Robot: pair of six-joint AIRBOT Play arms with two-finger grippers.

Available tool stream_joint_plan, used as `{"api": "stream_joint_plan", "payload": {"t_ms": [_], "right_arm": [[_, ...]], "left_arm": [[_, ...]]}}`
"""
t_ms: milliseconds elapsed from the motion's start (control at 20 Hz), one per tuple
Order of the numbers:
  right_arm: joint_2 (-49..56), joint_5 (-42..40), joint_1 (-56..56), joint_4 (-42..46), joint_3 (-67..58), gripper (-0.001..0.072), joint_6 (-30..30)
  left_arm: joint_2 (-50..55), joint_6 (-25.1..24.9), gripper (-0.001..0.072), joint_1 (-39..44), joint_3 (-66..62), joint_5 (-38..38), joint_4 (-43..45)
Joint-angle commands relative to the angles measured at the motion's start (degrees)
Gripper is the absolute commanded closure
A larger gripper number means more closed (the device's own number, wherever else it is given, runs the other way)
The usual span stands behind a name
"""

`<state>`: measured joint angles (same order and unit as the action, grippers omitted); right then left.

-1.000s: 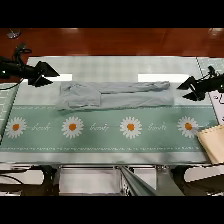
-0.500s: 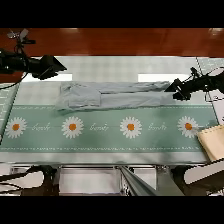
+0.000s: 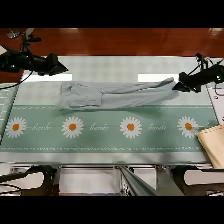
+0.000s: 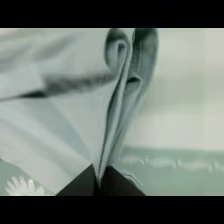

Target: Fold the shirts.

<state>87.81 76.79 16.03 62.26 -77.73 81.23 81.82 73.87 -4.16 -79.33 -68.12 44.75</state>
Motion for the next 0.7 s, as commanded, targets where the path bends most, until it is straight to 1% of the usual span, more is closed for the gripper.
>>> {"api": "stream_joint_plan", "payload": {"t_ms": [0, 100, 200, 300, 400, 450, 550, 650], "right_arm": [[-13.44, 0.76, -0.13, 4.17, 7.89, 0.0686, -0.07], [-23.02, -0.13, -0.13, 2.93, 14.51, 0.0686, -0.04], [-32.65, 0.33, -0.15, 1.66, 19.56, 0.0685, 1.49], [-41.59, 1.40, -0.15, -1.01, 22.84, 0.0685, 3.56], [-48.96, 3.32, -0.15, -2.36, 24.06, 0.0685, 6.21], [-51.69, 4.44, -0.15, -2.56, 24.06, 0.0685, 7.23], [-56.17, 6.58, -0.15, -2.62, 24.06, 0.0685, 8.44], [-58.90, 8.70, -0.15, -2.73, 24.06, 0.0685, 9.49]], "left_arm": [[-0.04, -1.49, 0.0687, 4.07, 0.02, -0.37, -1.42], [-0.04, -3.56, 0.0687, 8.92, 0.02, 0.42, -1.29], [0.07, -3.54, 0.0687, 14.45, 0.02, 4.61, -0.57], [0.55, -1.88, 0.0687, 21.05, 0.02, 10.08, -0.55], [1.99, -0.85, 0.0688, 27.45, 0.02, 13.77, -0.55], [3.21, -0.33, 0.0688, 30.73, 0.02, 15.61, -0.55], [6.14, 2.43, 0.0687, 36.54, 0.00, 18.69, -0.57], [9.49, 4.42, 0.0688, 41.59, -0.52, 19.85, -0.59]]}}
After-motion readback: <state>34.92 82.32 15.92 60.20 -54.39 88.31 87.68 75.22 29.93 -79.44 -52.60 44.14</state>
